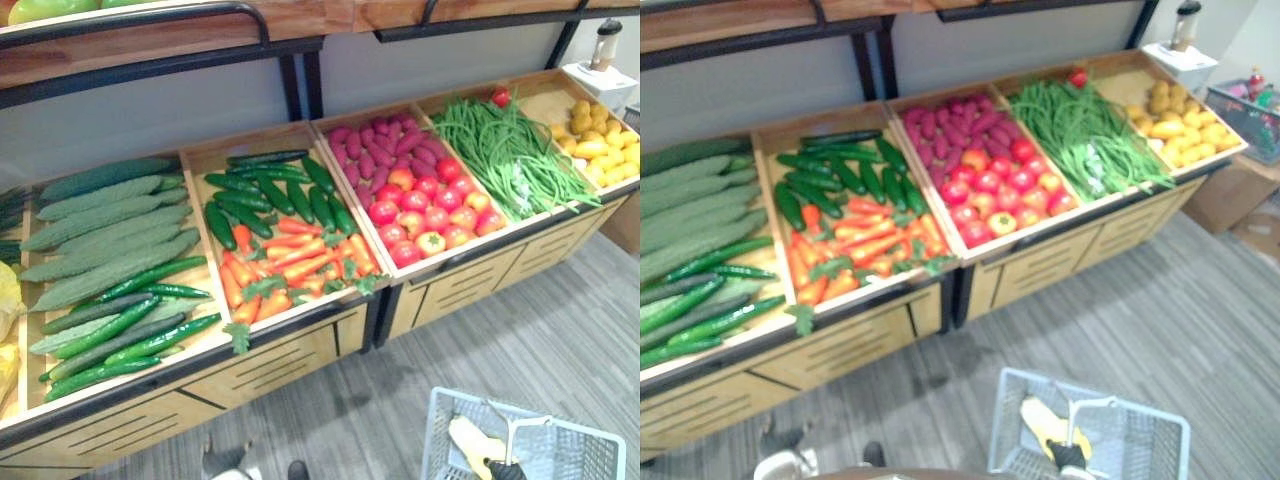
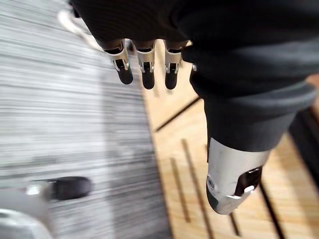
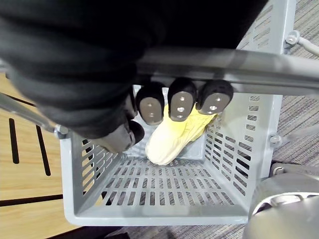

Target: Pick vegetable in the basket

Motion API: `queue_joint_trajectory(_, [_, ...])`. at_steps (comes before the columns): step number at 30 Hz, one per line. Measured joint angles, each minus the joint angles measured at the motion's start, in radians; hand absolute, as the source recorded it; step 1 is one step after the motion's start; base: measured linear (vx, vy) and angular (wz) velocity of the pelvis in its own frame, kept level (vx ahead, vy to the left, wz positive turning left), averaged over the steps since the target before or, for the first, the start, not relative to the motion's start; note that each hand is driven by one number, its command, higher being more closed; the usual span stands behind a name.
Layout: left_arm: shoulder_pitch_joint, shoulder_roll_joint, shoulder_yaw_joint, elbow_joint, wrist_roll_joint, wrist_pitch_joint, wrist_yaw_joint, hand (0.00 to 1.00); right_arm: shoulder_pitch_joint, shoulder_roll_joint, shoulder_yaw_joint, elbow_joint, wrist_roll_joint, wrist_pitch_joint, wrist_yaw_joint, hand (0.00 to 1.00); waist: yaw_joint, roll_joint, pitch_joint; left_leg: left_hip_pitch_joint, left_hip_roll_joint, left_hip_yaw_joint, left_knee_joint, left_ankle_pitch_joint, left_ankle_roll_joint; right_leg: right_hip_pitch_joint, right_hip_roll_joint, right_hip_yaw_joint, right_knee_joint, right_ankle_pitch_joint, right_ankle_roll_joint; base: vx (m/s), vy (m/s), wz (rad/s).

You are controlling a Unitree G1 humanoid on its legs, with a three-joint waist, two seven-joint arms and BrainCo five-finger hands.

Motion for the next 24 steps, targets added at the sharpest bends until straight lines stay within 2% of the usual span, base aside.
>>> queue_joint_trajectory(2, [0.025, 0.011, 0.025, 0.039, 0.016, 0.010, -0.003, 0.00, -0.002, -0.001, -0.014, 0.003, -0.001, 0.000, -0.001, 1.00, 0.001, 0.000, 0.000, 0.000, 0.000, 0.003, 0.000, -0.002, 0.000, -0.001, 0.000, 0.002, -0.001, 0.000, 0.000, 0.00, 0.000, 0.00])
queue_joint_trajectory(3, [0.019, 0.037, 0.062, 0.140, 0.019, 0.039, -0.031, 0.00, -0.034, -0.025, -0.005, 0.061, -0.001, -0.003, -0.001, 1.00, -0.004, -0.001, -0.010, 0.003, -0.002, 0.016, 0.000, -0.009, -0.006, -0.005, -0.001, 0.015, -0.009, 0.000, 0.000, 0.00, 0.000, 0.00])
queue_joint_trajectory(12, [0.019, 0.037, 0.062, 0.140, 0.018, 0.037, -0.044, 0.00, -0.034, -0.025, -0.004, 0.061, -0.001, -0.002, 0.000, 1.00, -0.003, -0.001, -0.010, 0.002, -0.003, 0.007, 0.000, -0.009, -0.006, -0.003, -0.001, 0.008, -0.009, 0.000, 0.000, 0.00, 0.000, 0.02])
queue_joint_trajectory(18, [-0.007, 0.037, 0.063, 0.144, -0.001, 0.035, -0.079, 0.00, -0.025, -0.024, 0.022, 0.061, 0.000, -0.002, 0.002, 1.00, -0.002, -0.002, -0.012, -0.010, -0.010, -0.036, 0.000, -0.007, -0.003, 0.017, -0.004, -0.042, -0.013, 0.000, 0.000, 0.00, -0.006, 0.20])
queue_joint_trajectory(21, [-0.061, 0.041, 0.062, 0.123, -0.048, 0.034, -0.067, 0.00, -0.027, -0.020, 0.026, 0.060, 0.000, -0.002, 0.002, 1.00, 0.001, -0.004, -0.015, -0.023, -0.014, -0.050, 0.000, -0.004, 0.000, 0.019, -0.007, -0.064, -0.013, 0.000, 0.000, 0.00, -0.005, 0.19])
queue_joint_trajectory(23, [-0.072, 0.041, 0.038, 0.035, -0.067, 0.032, -0.030, 0.00, -0.025, -0.014, 0.037, 0.057, 0.000, -0.004, 0.000, 1.00, 0.000, -0.009, -0.016, -0.023, -0.015, -0.057, 0.000, -0.004, 0.000, 0.022, -0.008, -0.070, -0.013, 0.000, 0.000, 0.01, -0.007, 0.08])
queue_joint_trajectory(24, [-0.073, 0.049, -0.010, -0.078, -0.064, 0.022, 0.011, 0.00, -0.025, -0.007, 0.063, 0.053, 0.002, -0.005, -0.004, 1.00, 0.000, -0.013, -0.016, -0.026, -0.015, -0.062, 0.000, -0.004, 0.000, 0.021, -0.007, -0.073, -0.013, 0.000, 0.000, 0.01, -0.012, 0.06])
